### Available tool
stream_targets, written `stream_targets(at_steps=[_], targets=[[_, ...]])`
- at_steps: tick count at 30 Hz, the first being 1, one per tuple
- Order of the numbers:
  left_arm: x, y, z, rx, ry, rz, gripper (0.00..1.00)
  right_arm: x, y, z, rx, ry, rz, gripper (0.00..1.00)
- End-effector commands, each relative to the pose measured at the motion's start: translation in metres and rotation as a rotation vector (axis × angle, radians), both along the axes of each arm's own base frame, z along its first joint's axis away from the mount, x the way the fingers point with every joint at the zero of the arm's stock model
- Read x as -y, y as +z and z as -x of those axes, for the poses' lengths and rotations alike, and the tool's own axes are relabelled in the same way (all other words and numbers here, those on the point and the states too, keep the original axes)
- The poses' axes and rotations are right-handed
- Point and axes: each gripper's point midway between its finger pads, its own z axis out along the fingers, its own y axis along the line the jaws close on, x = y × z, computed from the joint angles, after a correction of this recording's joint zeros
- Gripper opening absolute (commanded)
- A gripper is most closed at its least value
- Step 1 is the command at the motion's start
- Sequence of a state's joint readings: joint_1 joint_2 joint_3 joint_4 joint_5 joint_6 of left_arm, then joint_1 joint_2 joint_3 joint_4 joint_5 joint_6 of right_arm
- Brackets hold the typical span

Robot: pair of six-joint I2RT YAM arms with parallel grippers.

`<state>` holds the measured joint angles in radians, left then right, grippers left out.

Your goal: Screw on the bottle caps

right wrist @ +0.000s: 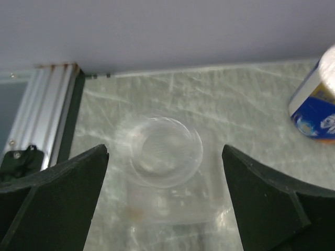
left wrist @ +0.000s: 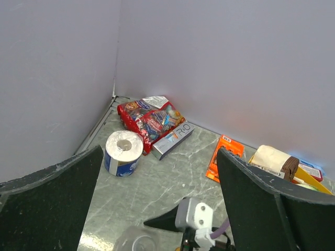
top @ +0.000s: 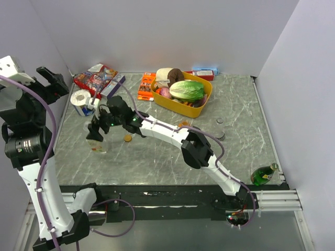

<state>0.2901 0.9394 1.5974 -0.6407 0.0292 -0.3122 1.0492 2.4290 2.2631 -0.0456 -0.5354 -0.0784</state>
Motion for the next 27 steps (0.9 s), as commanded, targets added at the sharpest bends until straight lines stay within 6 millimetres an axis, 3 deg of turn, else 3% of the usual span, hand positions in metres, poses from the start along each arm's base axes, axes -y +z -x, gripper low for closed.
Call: stream_targets(at_steps=[1,11,17,21,27], targets=[[0.004,0.006,0.0,0.025,-0.017,-0.01,0.96,-0.001,0.067,0.002,0.082,-0.004,-0.16,0.94],[0.007,0.004,0.005,0.006,-0.024,-0.038,0.96,-0.012,0.081,0.002,0.061,-0.008,-0.26,0.92],[0.007,0.001,0.006,-0.004,-0.022,-0.038,0.96,-0.014,0.081,0.003,0.042,-0.006,-0.271,0.74],[0.006,-0.003,0.004,-0.012,-0.019,-0.039,0.96,-0.013,0.069,0.006,0.036,0.013,-0.236,0.6],[0.01,-0.012,-0.004,-0.03,-0.057,-0.032,0.96,-0.005,0.05,0.009,0.037,0.019,-0.171,0.51]])
